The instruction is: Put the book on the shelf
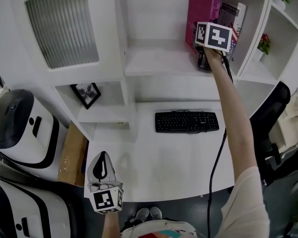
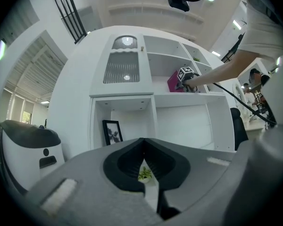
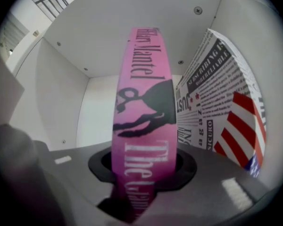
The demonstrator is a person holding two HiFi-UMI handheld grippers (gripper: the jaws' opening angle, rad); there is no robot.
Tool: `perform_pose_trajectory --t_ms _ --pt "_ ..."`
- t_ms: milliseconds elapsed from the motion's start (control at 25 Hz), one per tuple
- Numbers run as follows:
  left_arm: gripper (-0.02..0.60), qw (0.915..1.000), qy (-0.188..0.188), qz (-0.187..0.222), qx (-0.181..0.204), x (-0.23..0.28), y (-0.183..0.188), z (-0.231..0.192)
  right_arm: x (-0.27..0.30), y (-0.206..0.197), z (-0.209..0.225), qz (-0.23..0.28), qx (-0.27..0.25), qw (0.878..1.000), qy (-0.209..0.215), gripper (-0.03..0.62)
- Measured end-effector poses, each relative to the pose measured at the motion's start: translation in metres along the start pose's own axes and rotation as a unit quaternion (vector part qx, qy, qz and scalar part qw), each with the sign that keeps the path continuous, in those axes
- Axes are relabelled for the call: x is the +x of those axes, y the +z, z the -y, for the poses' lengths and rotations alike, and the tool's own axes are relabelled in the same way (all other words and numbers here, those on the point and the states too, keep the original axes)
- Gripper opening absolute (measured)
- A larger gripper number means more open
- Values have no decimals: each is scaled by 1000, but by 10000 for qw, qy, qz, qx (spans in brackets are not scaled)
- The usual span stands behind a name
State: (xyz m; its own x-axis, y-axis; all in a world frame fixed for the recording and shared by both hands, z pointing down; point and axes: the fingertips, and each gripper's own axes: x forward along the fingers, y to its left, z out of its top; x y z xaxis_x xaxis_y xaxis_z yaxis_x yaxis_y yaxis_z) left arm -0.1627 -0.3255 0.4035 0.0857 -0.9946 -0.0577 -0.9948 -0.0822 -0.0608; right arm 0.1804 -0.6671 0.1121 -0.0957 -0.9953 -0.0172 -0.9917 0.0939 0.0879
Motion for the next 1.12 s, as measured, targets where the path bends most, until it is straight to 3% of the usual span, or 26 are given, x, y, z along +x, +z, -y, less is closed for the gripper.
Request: perform_pose_trajectory --t_ms 320,800,1000,1120 --pt "-2 9999 61 98 14 -8 9 -8 -24 18 -8 266 -240 9993 108 284" --pt "-2 9984 -348 450 9 -18 38 21 -95 46 9 574 -405 9975 7 305" --pt "-2 9966 -601 569 -1 -27 48 39 -160 62 -16 1093 -476 9914 543 305" --pt "-2 9949 -745 674 -1 -31 53 52 -213 67 -30 1546 -131 9837 907 301"
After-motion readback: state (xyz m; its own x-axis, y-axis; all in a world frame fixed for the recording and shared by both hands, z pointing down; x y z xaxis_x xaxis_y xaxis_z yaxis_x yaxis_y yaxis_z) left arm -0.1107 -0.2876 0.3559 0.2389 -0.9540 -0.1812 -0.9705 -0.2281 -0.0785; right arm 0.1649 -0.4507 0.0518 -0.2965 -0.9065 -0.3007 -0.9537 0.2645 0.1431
